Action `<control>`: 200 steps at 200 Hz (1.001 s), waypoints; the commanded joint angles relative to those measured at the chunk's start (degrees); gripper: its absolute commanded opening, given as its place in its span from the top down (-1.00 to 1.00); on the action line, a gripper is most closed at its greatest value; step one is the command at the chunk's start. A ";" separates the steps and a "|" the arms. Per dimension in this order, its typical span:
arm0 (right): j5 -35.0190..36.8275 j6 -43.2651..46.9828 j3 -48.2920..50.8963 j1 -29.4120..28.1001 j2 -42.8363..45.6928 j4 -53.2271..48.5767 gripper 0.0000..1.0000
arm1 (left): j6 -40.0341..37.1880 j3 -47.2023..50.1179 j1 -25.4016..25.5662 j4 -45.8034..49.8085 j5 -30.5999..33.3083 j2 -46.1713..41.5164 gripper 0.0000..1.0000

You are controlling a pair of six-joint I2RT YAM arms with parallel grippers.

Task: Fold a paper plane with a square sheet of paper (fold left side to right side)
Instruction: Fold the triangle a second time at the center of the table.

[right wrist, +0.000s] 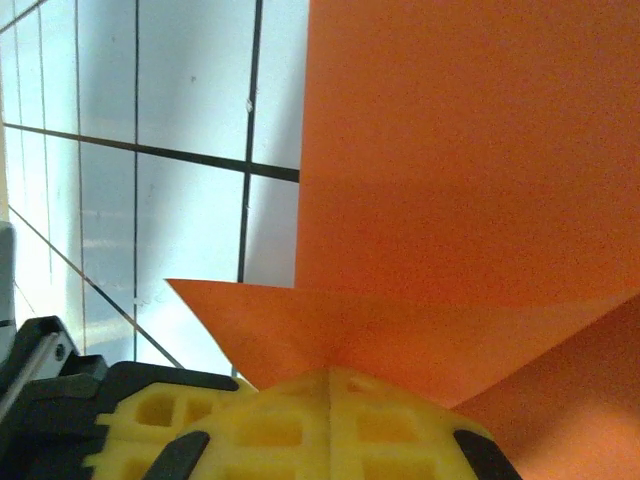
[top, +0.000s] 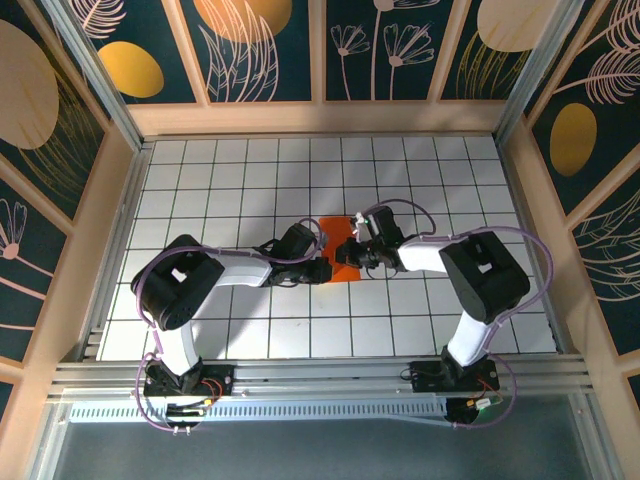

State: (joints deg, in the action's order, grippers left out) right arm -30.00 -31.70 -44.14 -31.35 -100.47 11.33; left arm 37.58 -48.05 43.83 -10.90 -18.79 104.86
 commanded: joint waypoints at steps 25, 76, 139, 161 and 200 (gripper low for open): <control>2.43 0.73 -0.93 -0.95 -2.69 -0.08 1.00 | -1.02 1.11 0.36 5.00 3.81 2.10 0.97; 5.43 2.68 -1.48 -0.31 -3.10 -2.46 1.00 | -0.59 1.91 0.37 5.41 4.63 2.19 1.00; 5.00 4.59 -3.67 4.68 -4.15 -3.77 1.00 | -0.48 2.61 0.35 4.92 4.48 2.54 1.00; 4.95 5.38 -4.70 6.36 -5.13 -4.29 1.00 | -0.47 2.61 0.33 4.75 4.38 2.56 1.00; 4.47 6.25 -5.91 9.73 -6.03 -4.34 1.00 | -0.49 2.74 0.36 4.48 4.37 2.43 1.00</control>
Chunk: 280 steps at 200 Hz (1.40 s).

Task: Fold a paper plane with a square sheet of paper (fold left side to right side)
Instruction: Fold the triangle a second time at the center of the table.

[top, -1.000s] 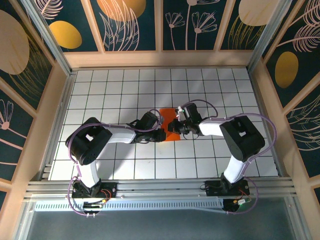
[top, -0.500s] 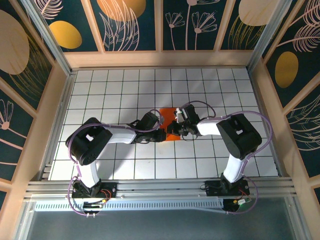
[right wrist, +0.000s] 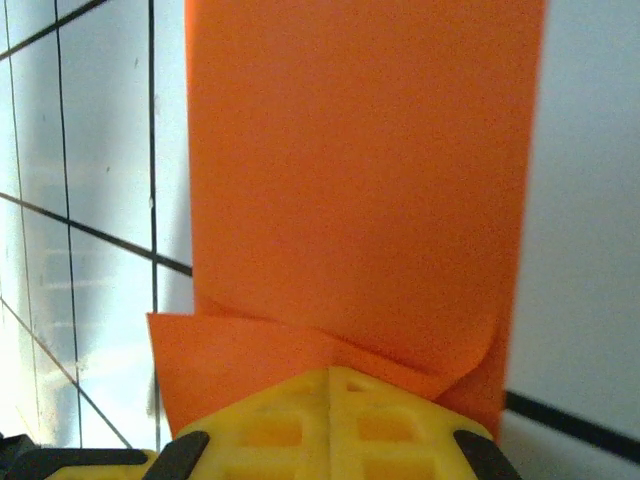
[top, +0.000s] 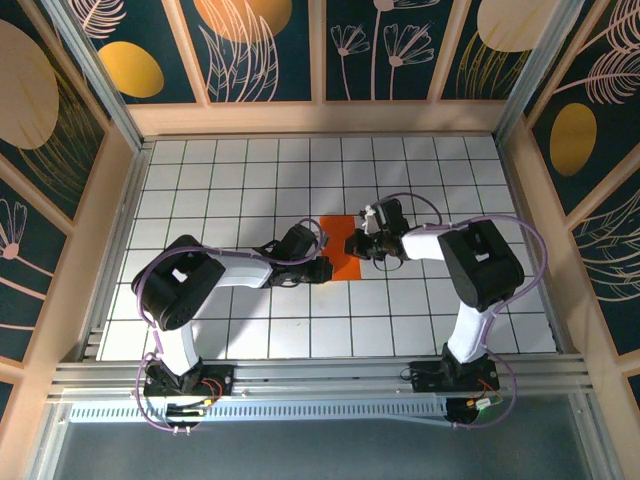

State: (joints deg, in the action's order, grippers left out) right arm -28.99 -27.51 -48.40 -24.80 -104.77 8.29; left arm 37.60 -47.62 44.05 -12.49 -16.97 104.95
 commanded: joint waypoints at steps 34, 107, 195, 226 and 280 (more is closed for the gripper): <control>2.86 2.63 -2.48 5.37 -2.69 -1.20 1.00 | -0.50 2.38 0.13 5.92 2.64 2.20 1.00; 0.25 1.98 -1.88 5.61 5.95 -2.51 1.00 | 0.11 2.18 0.24 4.07 2.12 1.40 1.00; -4.12 -3.71 0.06 -0.37 -0.10 2.78 1.00 | 0.54 1.44 0.20 3.44 1.79 1.04 1.00; -2.09 -2.67 -1.23 -0.39 -2.23 -1.11 1.00 | 1.45 0.36 0.22 2.96 1.20 0.27 0.99; -1.85 -1.52 -0.21 -0.36 -2.73 -3.19 1.00 | 4.46 -1.72 -1.44 -0.91 -4.17 -1.59 0.96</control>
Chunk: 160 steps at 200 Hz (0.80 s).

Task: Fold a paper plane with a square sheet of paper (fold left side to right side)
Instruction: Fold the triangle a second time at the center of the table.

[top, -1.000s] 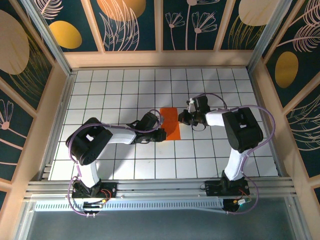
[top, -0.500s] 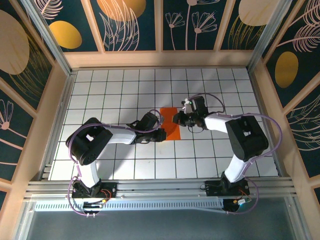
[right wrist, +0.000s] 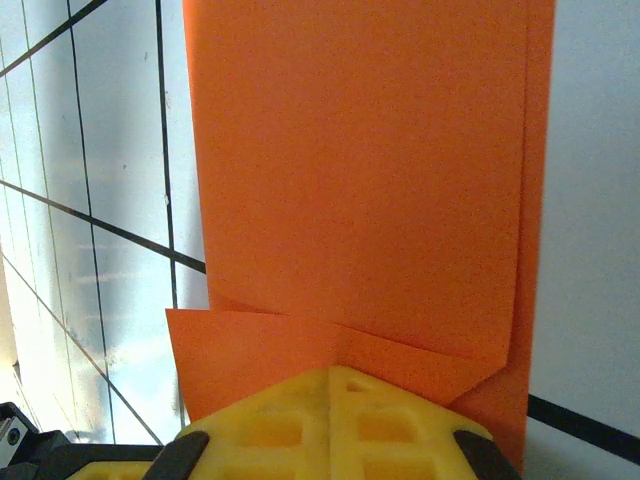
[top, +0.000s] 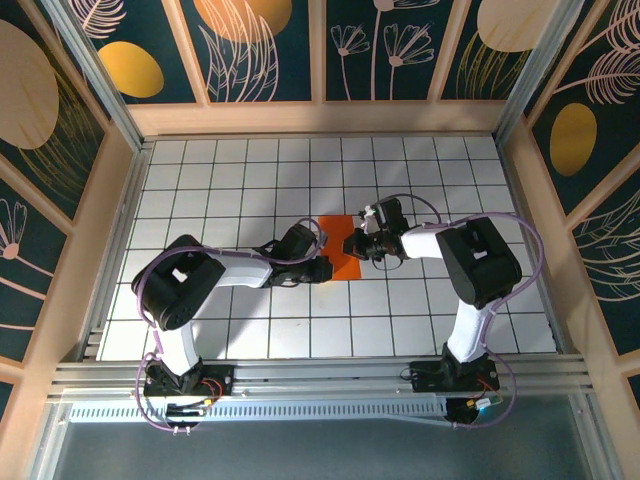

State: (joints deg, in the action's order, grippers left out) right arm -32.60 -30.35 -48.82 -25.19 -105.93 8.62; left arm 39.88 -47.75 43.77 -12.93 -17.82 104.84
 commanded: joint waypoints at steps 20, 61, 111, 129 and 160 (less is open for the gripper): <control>1.57 1.43 0.30 0.00 -1.66 -3.52 1.00 | 1.51 -2.87 -1.56 -0.27 -4.62 -1.31 0.96; 1.93 1.86 -0.01 -0.13 -1.82 -4.37 1.00 | 0.39 -5.39 -1.69 0.02 -5.72 1.07 0.96; 2.28 2.10 -0.01 -0.14 -1.88 -4.82 1.00 | 0.02 -7.27 -1.76 -0.07 -6.46 3.70 0.96; 2.45 2.31 -0.12 -0.21 -1.99 -5.00 1.00 | -0.06 -7.19 -1.81 -0.16 -6.52 4.51 0.96; 2.80 2.57 -0.22 -0.31 -2.24 -5.45 1.00 | -0.15 -7.12 -1.76 -0.26 -6.08 5.31 0.96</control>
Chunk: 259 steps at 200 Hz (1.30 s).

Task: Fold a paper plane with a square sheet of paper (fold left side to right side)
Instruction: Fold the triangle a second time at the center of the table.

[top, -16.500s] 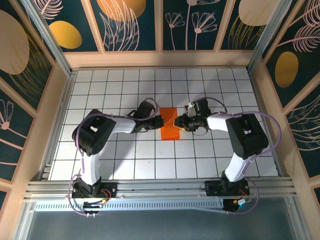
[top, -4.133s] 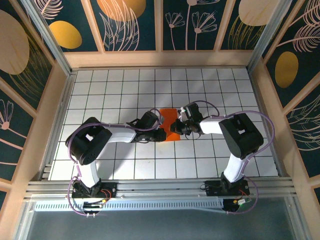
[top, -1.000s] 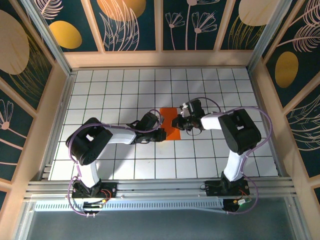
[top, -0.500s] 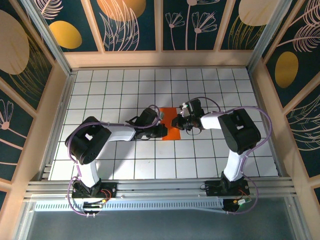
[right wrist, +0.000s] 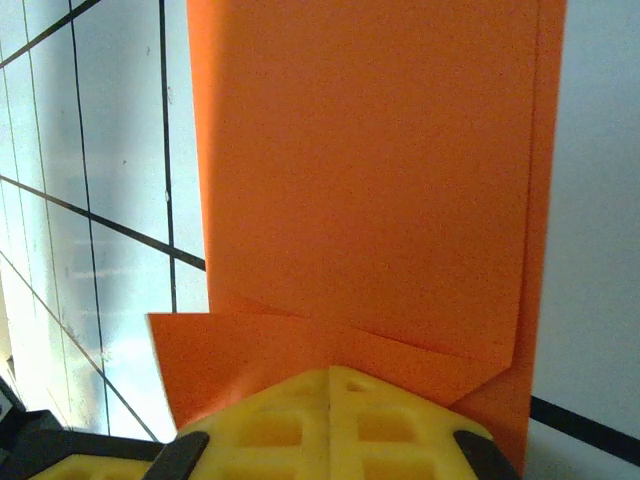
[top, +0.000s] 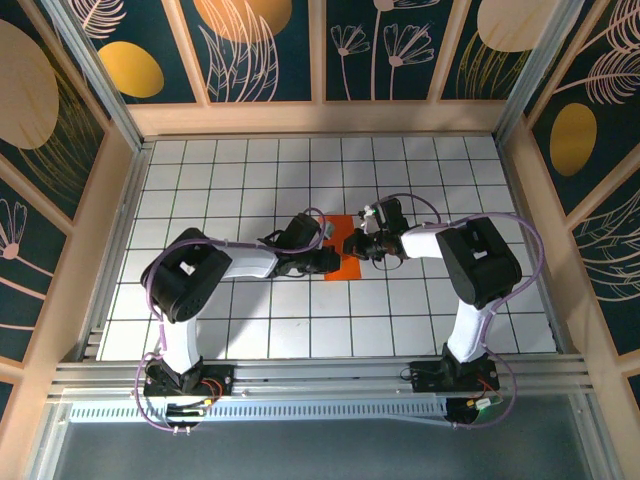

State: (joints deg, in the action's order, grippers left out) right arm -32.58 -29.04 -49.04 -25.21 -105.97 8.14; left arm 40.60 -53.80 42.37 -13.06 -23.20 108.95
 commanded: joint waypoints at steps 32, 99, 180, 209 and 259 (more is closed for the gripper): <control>3.53 1.61 -0.08 -0.28 -2.38 -5.54 1.00 | -1.00 -0.40 -0.36 0.14 -1.06 2.04 0.97; 4.54 2.45 -0.93 -0.08 -2.92 -7.31 1.00 | -1.71 3.56 -0.40 -0.12 -2.45 0.77 0.97; 5.24 3.07 -0.88 0.59 -3.09 -8.22 1.00 | -3.97 8.42 -0.19 0.01 -4.04 -2.42 0.97; 5.41 3.11 -0.75 0.76 -3.08 -8.40 1.00 | -4.87 9.45 0.07 0.41 -4.46 -3.25 0.97; 5.51 3.28 -0.85 0.85 -3.09 -8.75 1.00 | -4.74 11.06 0.83 0.14 -4.60 -3.75 0.97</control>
State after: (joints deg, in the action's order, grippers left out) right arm -32.40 -27.29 -50.39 -25.17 -106.41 5.56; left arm 36.73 -45.21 42.35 -17.61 -25.76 105.56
